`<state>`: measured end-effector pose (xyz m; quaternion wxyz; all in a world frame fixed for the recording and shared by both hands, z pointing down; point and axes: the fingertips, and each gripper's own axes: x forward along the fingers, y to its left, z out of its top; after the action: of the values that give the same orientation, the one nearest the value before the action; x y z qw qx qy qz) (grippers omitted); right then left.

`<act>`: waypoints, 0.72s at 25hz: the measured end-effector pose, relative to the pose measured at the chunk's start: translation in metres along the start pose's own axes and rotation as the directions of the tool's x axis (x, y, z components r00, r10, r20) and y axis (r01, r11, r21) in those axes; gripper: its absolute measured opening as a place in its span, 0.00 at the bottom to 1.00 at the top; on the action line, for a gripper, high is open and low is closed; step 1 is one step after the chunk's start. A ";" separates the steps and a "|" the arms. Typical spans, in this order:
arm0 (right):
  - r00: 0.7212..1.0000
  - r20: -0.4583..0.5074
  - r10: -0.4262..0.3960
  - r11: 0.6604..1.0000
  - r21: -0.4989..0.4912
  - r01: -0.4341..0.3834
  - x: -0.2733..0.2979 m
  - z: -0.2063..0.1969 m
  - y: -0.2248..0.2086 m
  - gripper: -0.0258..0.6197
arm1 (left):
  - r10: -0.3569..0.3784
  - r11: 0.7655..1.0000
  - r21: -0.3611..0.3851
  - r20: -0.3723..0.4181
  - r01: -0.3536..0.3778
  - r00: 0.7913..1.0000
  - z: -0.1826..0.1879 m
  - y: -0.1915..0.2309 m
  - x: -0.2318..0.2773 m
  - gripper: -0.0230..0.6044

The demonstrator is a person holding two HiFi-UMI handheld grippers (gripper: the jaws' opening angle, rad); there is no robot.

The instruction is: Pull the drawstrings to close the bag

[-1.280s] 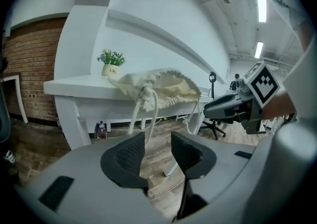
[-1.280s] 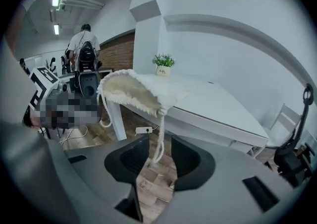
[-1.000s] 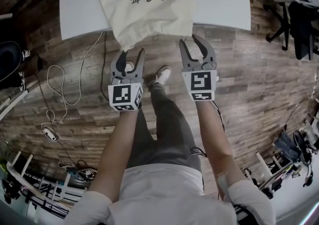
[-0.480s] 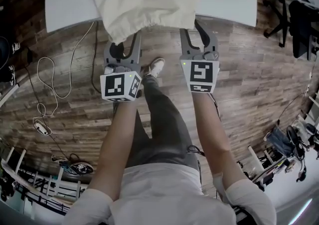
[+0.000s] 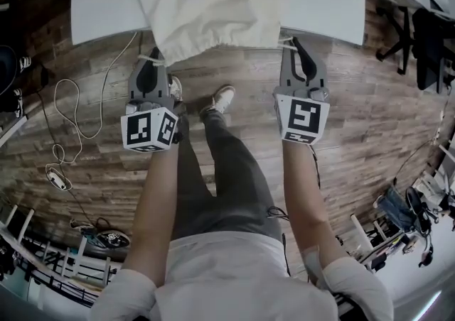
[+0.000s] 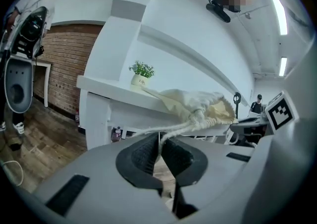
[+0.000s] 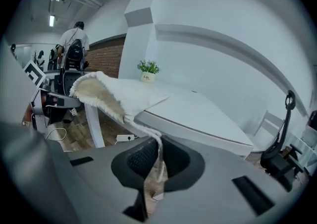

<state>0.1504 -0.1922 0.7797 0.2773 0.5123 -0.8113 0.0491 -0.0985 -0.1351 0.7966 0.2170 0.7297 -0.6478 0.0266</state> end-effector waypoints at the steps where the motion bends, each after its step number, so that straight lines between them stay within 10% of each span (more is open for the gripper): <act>1: 1.000 0.006 -0.009 1.000 -0.004 0.009 -0.003 0.003 -0.003 0.11 | 0.007 1.000 0.012 -0.005 -0.007 1.000 0.003 0.005 -0.006 0.07; 18: 0.979 0.029 -0.201 0.979 -0.031 0.202 -0.040 0.044 -0.093 0.11 | -0.021 0.992 0.127 0.019 0.018 1.000 0.078 0.012 -0.061 0.07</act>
<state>0.2260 -0.2195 0.7036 0.2790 0.5878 -0.7594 0.0004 -0.1390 -0.1068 0.7103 0.1640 0.7486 -0.6398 0.0580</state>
